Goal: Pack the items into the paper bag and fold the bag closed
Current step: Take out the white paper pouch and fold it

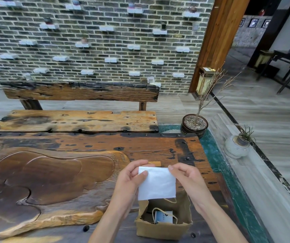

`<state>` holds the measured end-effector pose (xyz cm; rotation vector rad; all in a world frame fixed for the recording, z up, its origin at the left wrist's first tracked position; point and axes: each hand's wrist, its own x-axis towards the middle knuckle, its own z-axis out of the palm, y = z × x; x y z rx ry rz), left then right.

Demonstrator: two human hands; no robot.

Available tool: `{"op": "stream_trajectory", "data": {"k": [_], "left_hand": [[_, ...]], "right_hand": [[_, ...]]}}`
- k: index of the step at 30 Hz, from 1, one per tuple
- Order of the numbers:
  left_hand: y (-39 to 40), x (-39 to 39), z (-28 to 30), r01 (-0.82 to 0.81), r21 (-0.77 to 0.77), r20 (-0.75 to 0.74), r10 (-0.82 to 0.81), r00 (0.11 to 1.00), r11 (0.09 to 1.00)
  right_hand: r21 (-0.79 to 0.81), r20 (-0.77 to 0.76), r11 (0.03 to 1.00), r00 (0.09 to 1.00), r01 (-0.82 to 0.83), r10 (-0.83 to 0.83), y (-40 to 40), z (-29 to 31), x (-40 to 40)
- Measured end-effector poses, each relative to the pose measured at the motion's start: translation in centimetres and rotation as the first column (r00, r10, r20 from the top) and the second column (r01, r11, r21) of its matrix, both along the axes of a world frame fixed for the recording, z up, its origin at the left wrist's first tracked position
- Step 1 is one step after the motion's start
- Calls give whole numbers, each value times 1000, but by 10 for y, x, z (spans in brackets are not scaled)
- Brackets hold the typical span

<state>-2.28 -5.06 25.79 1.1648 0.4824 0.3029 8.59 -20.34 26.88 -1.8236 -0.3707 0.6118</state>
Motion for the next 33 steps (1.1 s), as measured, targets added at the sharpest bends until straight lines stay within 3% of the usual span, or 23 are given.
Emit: {"op": "stream_trajectory", "data": {"k": [6,11,16,20,27,33], "left_hand": [[-2,4,-4,-12,-46,-26,11,1000,999],[-6,7,-8,-35,9,-66,36,997,999],[-13,12,-1,-111,51,-14,112,994,992],[-24,20,-1,-194,85,2,194,981,977],[-30,25,-10,-328,296,23,336,941,897],[-27,25,-8,-340,263,43,342,939,903]], "right_hand": [[50,31,998,999,24,-26,2,-1,1],[93,43,993,996,73,-77,6,-1,-3],[235,-69,967,994,101,-87,12,-2,-10],[222,-95,953,977,205,-189,27,-7,-18],[192,119,939,943,286,-312,36,-12,-26],[189,203,941,927,280,-316,27,-12,-18]]}}
